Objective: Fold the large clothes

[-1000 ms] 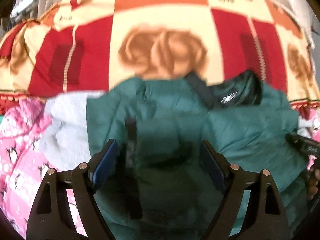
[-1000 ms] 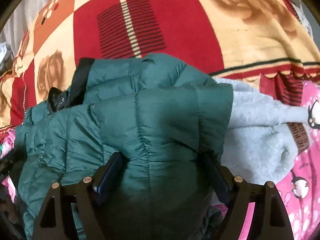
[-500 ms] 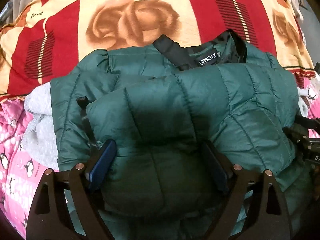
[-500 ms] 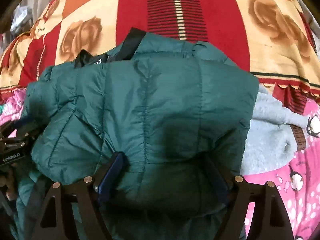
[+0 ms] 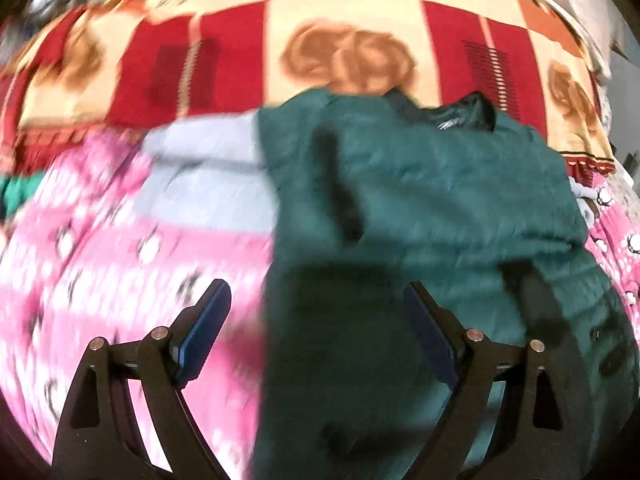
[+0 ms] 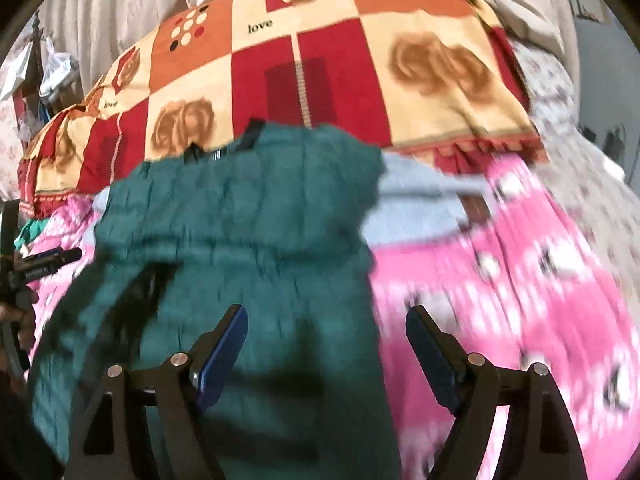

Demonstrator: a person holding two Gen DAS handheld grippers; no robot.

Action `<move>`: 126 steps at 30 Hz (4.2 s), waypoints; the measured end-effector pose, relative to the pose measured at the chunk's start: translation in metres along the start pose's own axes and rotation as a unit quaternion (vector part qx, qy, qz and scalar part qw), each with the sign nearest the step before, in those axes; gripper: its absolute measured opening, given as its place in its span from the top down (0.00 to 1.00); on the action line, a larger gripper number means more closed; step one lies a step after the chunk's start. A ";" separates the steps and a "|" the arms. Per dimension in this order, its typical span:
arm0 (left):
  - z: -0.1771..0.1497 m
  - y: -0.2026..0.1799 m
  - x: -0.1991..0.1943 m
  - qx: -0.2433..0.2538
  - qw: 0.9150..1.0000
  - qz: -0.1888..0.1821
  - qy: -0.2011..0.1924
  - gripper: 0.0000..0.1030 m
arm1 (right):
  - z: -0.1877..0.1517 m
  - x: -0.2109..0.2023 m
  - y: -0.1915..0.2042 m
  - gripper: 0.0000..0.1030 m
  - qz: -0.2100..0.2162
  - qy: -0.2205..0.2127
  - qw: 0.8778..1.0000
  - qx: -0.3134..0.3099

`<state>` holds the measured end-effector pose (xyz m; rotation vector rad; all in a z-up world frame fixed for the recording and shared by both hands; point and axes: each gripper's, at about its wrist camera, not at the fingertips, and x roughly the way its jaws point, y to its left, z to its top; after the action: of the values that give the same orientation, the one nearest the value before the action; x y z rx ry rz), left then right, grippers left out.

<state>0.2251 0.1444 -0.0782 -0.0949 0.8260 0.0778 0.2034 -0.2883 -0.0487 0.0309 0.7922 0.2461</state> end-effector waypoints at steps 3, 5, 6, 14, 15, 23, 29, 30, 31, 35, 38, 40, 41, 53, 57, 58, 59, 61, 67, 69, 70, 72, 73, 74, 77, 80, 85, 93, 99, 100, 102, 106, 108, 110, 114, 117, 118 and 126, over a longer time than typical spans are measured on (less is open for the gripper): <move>-0.031 0.020 -0.009 -0.044 0.999 -0.009 0.023 0.15 | -0.022 -0.009 0.005 0.23 0.019 0.016 1.000 -0.006; -0.051 0.025 -0.019 -0.041 0.999 -0.005 0.027 0.15 | -0.035 -0.013 0.009 0.23 0.021 0.021 0.999 -0.031; -0.060 0.026 -0.023 -0.030 0.999 0.007 0.027 0.15 | -0.041 -0.011 0.009 0.23 0.016 0.028 0.999 -0.036; -0.123 0.055 -0.043 -0.084 0.996 -0.026 0.028 0.15 | -0.096 -0.007 -0.040 0.22 0.100 0.072 0.988 0.091; -0.127 0.055 -0.044 -0.088 0.995 -0.034 0.028 0.15 | -0.102 -0.011 -0.043 0.22 0.109 0.064 0.987 0.100; -0.141 0.029 -0.056 -0.070 0.989 -0.123 0.053 0.14 | -0.112 -0.029 -0.047 0.22 0.260 0.046 0.950 0.164; -0.150 0.017 -0.052 -0.045 0.987 -0.132 0.079 0.02 | -0.119 -0.016 -0.048 0.32 0.225 0.070 0.954 0.183; -0.151 0.020 -0.053 -0.051 0.986 -0.137 0.080 0.02 | -0.118 -0.019 -0.047 0.32 0.237 0.066 0.951 0.185; -0.153 0.023 -0.055 -0.060 0.984 -0.145 0.082 0.02 | -0.117 -0.022 -0.043 0.31 0.253 0.060 0.949 0.179; -0.163 0.027 -0.065 -0.083 0.974 -0.191 0.092 0.03 | -0.119 -0.014 -0.028 0.31 0.226 0.082 0.961 0.137; -0.167 0.026 -0.070 -0.080 0.975 -0.189 0.089 0.12 | -0.119 -0.012 -0.025 0.29 0.221 0.081 0.963 0.132; -0.166 0.035 -0.069 -0.104 0.972 -0.194 0.086 0.22 | -0.116 -0.018 -0.022 0.30 0.243 0.065 0.960 0.126; -0.165 0.041 -0.068 -0.120 0.969 -0.196 0.084 0.29 | -0.115 -0.019 -0.021 0.30 0.245 0.060 0.960 0.121; -0.163 0.048 -0.071 -0.143 0.968 -0.196 0.056 0.42 | -0.122 -0.012 -0.007 0.19 0.205 0.060 0.973 0.083; -0.160 0.045 -0.079 -0.131 0.970 -0.200 0.034 0.42 | -0.121 -0.012 -0.003 0.12 0.203 0.065 0.975 0.064; -0.159 0.045 -0.081 -0.129 0.970 -0.202 0.030 0.42 | -0.119 -0.011 -0.004 0.12 0.207 0.067 0.973 0.070; -0.158 0.044 -0.084 -0.125 0.970 -0.206 0.022 0.42 | -0.118 -0.012 -0.006 0.13 0.216 0.068 0.971 0.082; -0.157 0.041 -0.091 -0.116 0.967 -0.225 0.003 0.42 | -0.115 -0.017 -0.015 0.17 0.241 0.055 0.962 0.112; -0.151 0.034 -0.083 -0.113 0.965 -0.239 0.003 0.42 | -0.116 -0.016 -0.025 0.21 0.270 0.041 0.950 0.151; -0.155 0.033 -0.065 -0.116 0.969 -0.213 0.043 0.42 | -0.120 -0.007 -0.020 0.25 0.247 0.067 0.957 0.137; -0.157 0.033 -0.059 -0.118 0.970 -0.204 0.051 0.42 | -0.122 -0.006 -0.020 0.28 0.241 0.068 0.959 0.135; -0.157 0.031 -0.061 -0.113 0.972 -0.203 0.046 0.38 | -0.122 -0.008 -0.022 0.29 0.246 0.067 0.956 0.144; -0.158 0.029 -0.063 -0.107 0.973 -0.202 0.044 0.37 | -0.122 -0.009 -0.023 0.33 0.248 0.065 0.955 0.149; -0.158 0.028 -0.065 -0.104 0.973 -0.203 0.041 0.37 | -0.122 -0.010 -0.024 0.40 0.248 0.062 0.955 0.151; -0.159 0.025 -0.070 -0.103 0.972 -0.211 0.031 0.37 | -0.120 -0.017 -0.027 0.41 0.274 0.041 0.947 0.161; -0.160 0.026 -0.069 -0.115 0.971 -0.208 0.029 0.36 | -0.129 -0.009 -0.029 0.47 0.227 0.065 0.956 0.175; -0.163 0.021 -0.068 -0.098 0.975 -0.194 0.040 0.34 | -0.134 -0.018 -0.033 0.50 0.230 0.059 0.949 0.209; -0.155 0.015 -0.064 -0.102 0.979 -0.160 0.078 0.33 | -0.124 -0.021 -0.025 0.70 0.224 0.026 0.956 0.187; -0.161 0.007 -0.065 -0.090 0.986 -0.134 0.043 0.31 | -0.131 -0.008 -0.032 0.69 0.226 0.037 0.947 0.224; -0.160 0.005 -0.065 -0.087 0.987 -0.127 0.042 0.31 | -0.132 -0.009 -0.032 0.69 0.226 0.035 0.947 0.224; -0.159 0.003 -0.065 -0.081 0.989 -0.119 0.036 0.31 | -0.132 -0.010 -0.031 0.69 0.224 0.032 0.949 0.221; -0.161 0.005 -0.065 -0.090 0.989 -0.116 0.026 0.31 | -0.130 -0.014 -0.026 0.69 0.207 0.023 0.957 0.203; -0.161 0.004 -0.065 -0.092 0.990 -0.107 0.021 0.29 | -0.128 -0.014 -0.021 0.69 0.194 0.018 0.963 0.184; -0.160 0.002 -0.064 -0.092 0.991 -0.098 0.018 0.29 | -0.127 -0.014 -0.018 0.71 0.188 0.022 0.966 0.175; -0.160 -0.003 -0.066 -0.084 0.993 -0.082 0.013 0.30 | -0.122 -0.023 -0.016 0.79 0.190 0.010 0.970 0.153; -0.160 -0.003 -0.067 -0.078 0.995 -0.069 0.011 0.44 | -0.118 -0.032 -0.008 0.82 0.176 -0.005 0.976 0.127; -0.160 -0.003 -0.068 -0.078 0.995 -0.066 0.009 0.53 | -0.117 -0.034 -0.006 0.83 0.169 -0.007 0.978 0.120; -0.161 -0.003 -0.076 -0.062 0.997 -0.034 -0.010 0.80 | -0.114 -0.050 0.007 0.86 0.150 -0.035 0.983 0.095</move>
<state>0.0565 0.1209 -0.1300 -0.2384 0.7970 0.0653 0.0870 -0.3004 -0.0930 0.3396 0.7378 0.4524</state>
